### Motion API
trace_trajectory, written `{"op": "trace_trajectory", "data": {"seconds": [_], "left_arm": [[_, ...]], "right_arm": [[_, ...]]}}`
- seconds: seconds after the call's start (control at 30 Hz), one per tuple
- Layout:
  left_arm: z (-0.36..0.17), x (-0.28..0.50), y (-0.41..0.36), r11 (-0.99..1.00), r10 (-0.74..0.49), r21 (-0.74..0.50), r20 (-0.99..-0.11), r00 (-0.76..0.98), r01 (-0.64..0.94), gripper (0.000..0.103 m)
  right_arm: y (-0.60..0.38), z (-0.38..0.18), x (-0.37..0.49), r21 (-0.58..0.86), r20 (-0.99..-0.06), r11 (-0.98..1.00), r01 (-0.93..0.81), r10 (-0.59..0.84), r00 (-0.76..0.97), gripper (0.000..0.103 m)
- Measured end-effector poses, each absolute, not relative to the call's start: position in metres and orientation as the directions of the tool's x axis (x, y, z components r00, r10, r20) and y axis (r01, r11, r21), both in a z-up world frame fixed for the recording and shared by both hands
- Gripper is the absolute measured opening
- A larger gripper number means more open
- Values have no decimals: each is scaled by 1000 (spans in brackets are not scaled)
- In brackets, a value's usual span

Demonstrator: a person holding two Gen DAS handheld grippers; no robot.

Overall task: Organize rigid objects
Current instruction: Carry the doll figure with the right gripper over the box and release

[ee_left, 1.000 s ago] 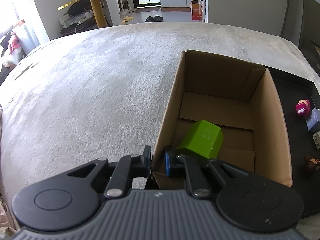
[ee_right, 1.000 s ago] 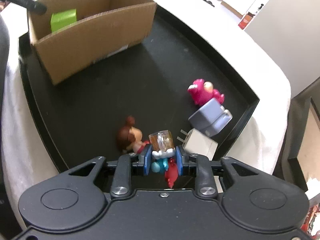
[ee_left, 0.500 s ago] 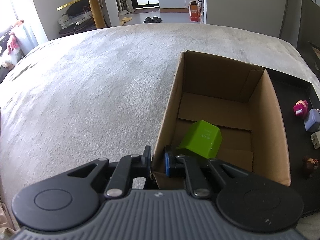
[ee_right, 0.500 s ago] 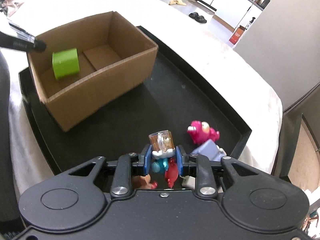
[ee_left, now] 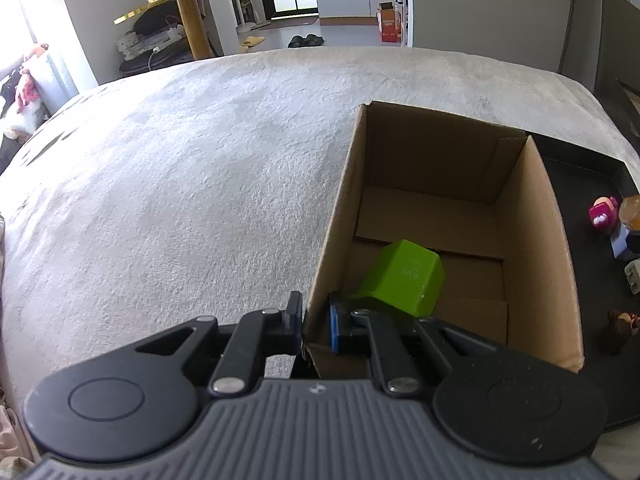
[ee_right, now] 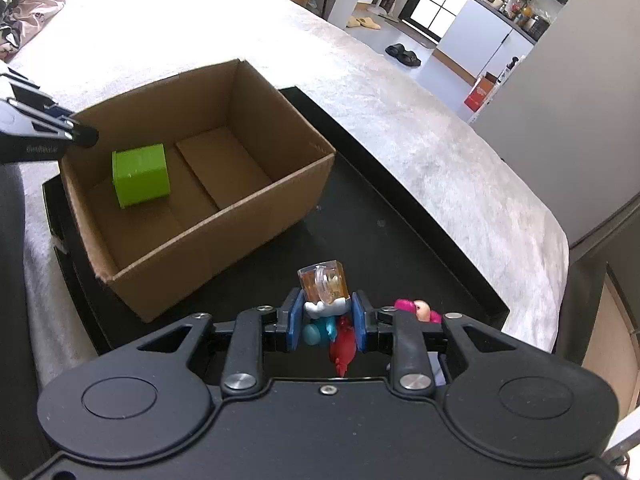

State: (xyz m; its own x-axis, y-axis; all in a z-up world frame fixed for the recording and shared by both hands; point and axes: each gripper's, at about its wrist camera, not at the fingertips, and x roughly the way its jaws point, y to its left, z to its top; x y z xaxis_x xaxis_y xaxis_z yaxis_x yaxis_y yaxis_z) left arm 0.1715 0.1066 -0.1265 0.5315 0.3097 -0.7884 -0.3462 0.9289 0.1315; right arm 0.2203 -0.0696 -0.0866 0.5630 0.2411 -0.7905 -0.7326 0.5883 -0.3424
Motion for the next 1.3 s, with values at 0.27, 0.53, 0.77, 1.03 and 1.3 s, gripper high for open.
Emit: {"op": "trace_trajectory", "data": {"seconds": [0.27,0.53,0.77,1.03,1.3], "left_arm": [[-127,171,109,929,302,118,-790,534,-350,12],[-127,169,111,929,293,103,-789,540,-355,12],[-127,169,114,930,284,90,-790,542,-356,12],[-127,167,118,930,268,64,-792,549,-361,12],[-128,167,122,929,259,51,-795,549,-366,12]], "right_arm": [[-44,-82,226,-343,-780,556,-757,281,560,26],[-14,-71,230,-361,-757,512,-780,328,566,24],[15,-62,227,-362,-743,462,-810,381,550,24],[40,-60,224,-343,-746,385,-857,443,498,24],[59,-57,221,-363,-718,310,-879,509,476,26]]}}
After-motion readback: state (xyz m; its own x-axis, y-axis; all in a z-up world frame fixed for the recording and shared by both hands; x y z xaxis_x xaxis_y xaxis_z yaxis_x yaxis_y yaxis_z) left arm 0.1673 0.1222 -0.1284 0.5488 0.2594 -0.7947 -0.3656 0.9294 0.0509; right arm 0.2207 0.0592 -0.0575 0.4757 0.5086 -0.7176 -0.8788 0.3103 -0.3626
